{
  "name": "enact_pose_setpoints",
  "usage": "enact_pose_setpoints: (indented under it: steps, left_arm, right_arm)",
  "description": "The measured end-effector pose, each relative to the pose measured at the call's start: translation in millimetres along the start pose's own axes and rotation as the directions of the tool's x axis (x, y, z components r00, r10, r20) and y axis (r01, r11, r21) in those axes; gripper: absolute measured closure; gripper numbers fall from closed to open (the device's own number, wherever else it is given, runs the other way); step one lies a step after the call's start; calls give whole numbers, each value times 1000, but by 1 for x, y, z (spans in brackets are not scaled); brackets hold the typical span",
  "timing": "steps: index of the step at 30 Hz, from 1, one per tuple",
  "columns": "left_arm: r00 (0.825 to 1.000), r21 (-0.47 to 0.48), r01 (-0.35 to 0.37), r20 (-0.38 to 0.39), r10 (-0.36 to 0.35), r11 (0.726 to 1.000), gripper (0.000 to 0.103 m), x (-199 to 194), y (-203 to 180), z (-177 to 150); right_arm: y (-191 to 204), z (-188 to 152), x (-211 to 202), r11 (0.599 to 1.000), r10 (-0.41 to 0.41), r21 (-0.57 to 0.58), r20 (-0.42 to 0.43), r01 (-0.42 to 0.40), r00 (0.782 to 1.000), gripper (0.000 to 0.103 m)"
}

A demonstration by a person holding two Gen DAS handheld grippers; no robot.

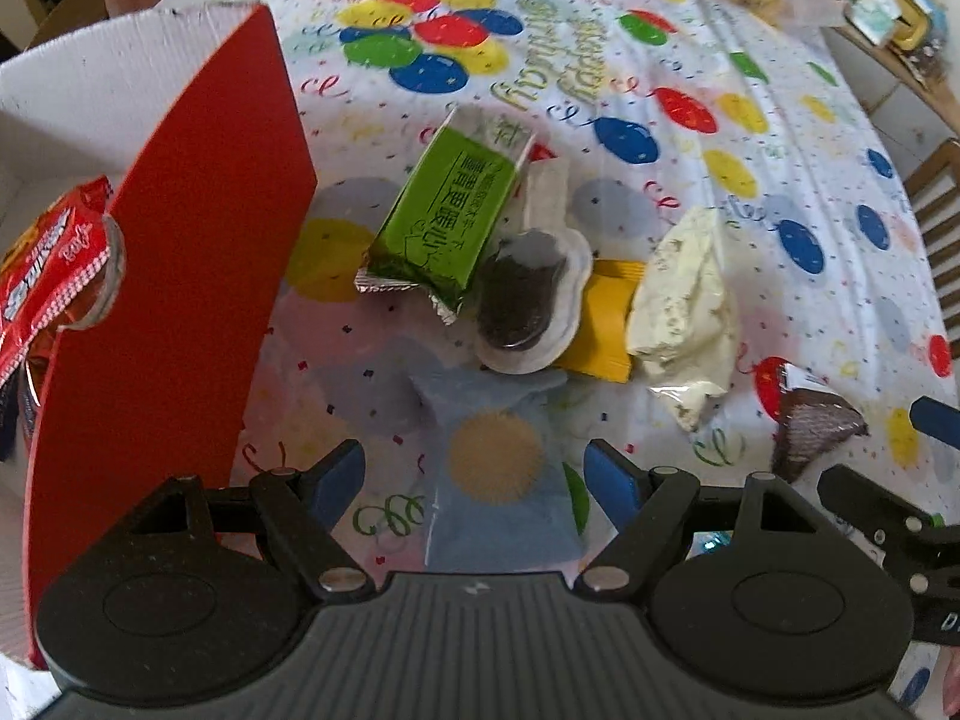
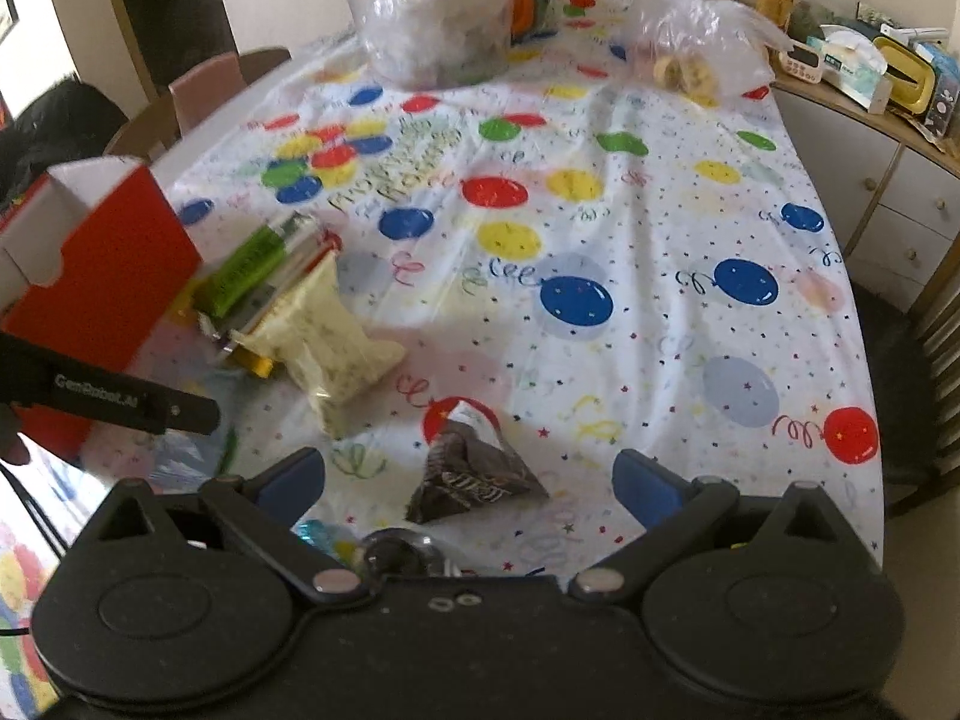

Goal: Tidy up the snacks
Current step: 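Grasp the blue biscuit packet with left tool while right grasps small dark foil packet, then carry the blue biscuit packet and dark foil packet over the white box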

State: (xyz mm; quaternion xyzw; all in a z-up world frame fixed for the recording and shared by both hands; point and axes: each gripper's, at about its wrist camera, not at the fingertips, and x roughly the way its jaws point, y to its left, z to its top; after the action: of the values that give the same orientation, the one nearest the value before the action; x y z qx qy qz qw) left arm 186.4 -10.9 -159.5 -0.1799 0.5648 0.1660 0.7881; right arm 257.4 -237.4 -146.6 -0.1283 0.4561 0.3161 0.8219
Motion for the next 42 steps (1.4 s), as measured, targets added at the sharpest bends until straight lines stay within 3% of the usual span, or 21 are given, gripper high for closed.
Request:
enact_pose_setpoints:
  steps: [5, 16, 22, 24, 31, 42]
  left_arm:
    - [1000, -16, -9, -6, 9, 1000, 23, 7, -3, 5]
    - [999, -6, -33, -14, 33, 999, 25, 13, -12, 10]
    - [997, 31, -79, 2, 79, 996, 47, 10, -17, 6]
    - [996, 43, -90, 5, 90, 995, 56, 8, -18, 5]
    - [998, 34, -61, 6, 61, 998, 56, 6, -14, 4]
    - [1000, 37, 11, 20, -12, 999, 56, -18, -4, -3]
  right_arm:
    - [0, 2, 15, 999, 45, -28, -25, -45, 999, 5]
    - [7, 6, 35, 994, 47, -96, -80, -54, 996, 40]
    - [8, 7, 35, 992, 45, -118, -75, -53, 996, 59]
    - [9, 7, 34, 991, 48, -124, -76, -57, 996, 61]
    - [14, 5, 30, 991, 42, -125, -79, -51, 996, 69]
    - [15, 1, -6, 998, 35, -49, -24, -36, 999, 72]
